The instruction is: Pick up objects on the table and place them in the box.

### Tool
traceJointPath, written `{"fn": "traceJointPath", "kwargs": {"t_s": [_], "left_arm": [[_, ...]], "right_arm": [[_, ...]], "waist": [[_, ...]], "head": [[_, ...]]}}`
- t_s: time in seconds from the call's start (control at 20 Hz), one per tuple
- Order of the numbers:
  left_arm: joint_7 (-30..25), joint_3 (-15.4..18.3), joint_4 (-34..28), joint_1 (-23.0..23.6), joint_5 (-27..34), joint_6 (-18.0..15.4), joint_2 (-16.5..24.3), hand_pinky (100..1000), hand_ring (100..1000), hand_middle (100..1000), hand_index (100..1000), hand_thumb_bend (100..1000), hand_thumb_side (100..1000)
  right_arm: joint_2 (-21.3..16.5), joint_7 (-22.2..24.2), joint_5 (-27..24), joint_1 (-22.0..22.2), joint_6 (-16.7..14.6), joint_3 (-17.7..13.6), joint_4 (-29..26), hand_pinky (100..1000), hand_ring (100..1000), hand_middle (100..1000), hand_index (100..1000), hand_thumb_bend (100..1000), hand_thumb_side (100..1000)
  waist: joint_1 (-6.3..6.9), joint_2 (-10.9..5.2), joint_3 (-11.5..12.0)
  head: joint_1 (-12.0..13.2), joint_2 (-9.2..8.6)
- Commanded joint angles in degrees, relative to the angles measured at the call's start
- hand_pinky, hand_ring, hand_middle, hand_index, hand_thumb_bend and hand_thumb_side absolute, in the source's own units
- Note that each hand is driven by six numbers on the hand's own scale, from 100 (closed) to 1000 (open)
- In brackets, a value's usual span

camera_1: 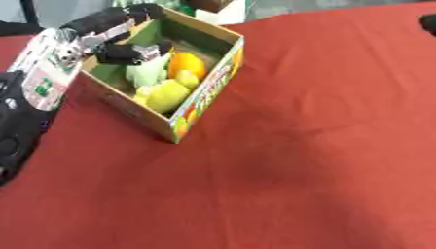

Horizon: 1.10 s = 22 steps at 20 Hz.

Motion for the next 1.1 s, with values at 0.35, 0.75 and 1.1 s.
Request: {"fn": "traceJointPath", "kwargs": {"t_s": [0.35,0.75,1.1], "left_arm": [[2.58,2.31,-4.61,-1.71,-0.9,0.39,1.69,1000,1000,1000,1000,169,1000],[9.09,5.71,-15.16,-0.17,5.64,4.32,3.54,787,868,891,1000,100,712],[15.13,15.15,-24.98,6.98,11.68,8.05,5.32,668,769,802,913,100,715]], "right_arm": [[-0.64,-0.27,0.47,-0.09,0.25,-0.74,-0.9,915,819,618,900,286,764],[-0.73,-1.33,0.1,0.81,0.0,-1.43,-0.9,913,820,620,900,277,768],[-0.7,-2.49,-0.68,1.45,-0.74,-2.0,-0.9,913,825,630,904,247,781]], "waist": [[-0.27,-1.86,0.13],[-1.04,-2.94,1.45],[-2.07,-4.27,2.86]], "head": [[-0.13,-0.06],[-1.74,0.99],[-3.51,2.34]]}}
